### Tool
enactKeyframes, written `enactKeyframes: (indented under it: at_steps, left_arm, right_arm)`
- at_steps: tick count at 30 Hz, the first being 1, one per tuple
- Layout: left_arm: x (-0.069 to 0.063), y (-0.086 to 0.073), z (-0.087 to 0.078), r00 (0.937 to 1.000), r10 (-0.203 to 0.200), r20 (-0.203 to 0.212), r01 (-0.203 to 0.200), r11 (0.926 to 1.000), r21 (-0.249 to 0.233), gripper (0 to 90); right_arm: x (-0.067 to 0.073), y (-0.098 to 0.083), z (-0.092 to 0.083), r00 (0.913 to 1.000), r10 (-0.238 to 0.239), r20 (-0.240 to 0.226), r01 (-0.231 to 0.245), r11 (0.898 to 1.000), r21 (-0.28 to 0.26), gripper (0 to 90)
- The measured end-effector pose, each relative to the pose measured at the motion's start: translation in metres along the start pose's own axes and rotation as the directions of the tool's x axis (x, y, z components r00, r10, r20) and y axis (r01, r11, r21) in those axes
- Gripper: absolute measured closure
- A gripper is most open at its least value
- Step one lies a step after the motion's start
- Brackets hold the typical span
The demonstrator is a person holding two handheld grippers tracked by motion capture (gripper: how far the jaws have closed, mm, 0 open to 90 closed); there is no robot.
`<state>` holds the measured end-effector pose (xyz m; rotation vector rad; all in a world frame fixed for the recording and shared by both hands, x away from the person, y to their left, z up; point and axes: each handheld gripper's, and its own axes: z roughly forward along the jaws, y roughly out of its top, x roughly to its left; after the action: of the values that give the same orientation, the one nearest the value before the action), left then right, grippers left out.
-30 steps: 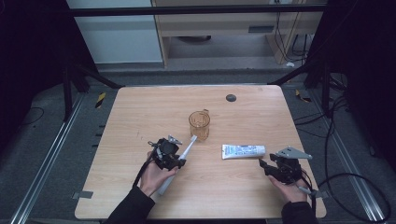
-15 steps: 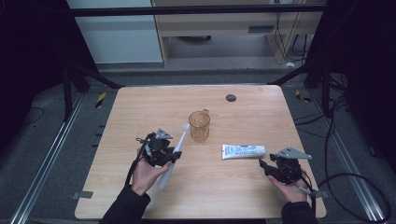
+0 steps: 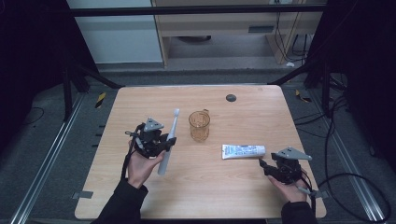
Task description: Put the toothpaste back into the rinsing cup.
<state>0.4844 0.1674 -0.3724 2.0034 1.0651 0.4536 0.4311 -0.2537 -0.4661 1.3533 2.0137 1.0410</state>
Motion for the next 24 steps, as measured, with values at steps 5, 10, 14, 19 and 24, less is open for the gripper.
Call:
enactKeyframes:
  at_steps: [5, 10, 14, 19, 24]
  left_arm:
    - [0.000, 0.015, 0.002, 0.9999, -0.012, -0.002, 0.012, 0.9986, -0.052, 67.3]
    - [0.000, 0.033, 0.013, 0.9998, -0.020, -0.004, 0.019, 0.9957, -0.090, 67.3]
    - [0.000, 0.040, 0.017, 0.9995, -0.031, 0.000, 0.031, 0.9929, -0.115, 67.4]
    - [0.003, 0.052, 0.022, 0.9984, -0.057, -0.004, 0.055, 0.9837, -0.171, 67.4]
    - [0.004, 0.062, 0.025, 0.9974, -0.070, -0.015, 0.065, 0.9722, -0.225, 67.4]
  right_arm:
    - [-0.001, -0.002, 0.001, 0.9999, -0.006, 0.010, 0.007, 1.000, -0.012, 40.5]
    - [-0.002, -0.003, 0.002, 0.9999, -0.006, 0.015, 0.006, 1.000, -0.019, 37.7]
    - [-0.002, -0.003, 0.003, 0.9999, -0.003, 0.012, 0.003, 1.000, -0.022, 36.6]
    - [-0.002, -0.004, 0.005, 0.9999, -0.008, 0.014, 0.009, 1.000, -0.018, 35.0]
    - [-0.003, -0.005, 0.006, 0.9998, -0.007, 0.019, 0.007, 1.000, -0.023, 34.4]
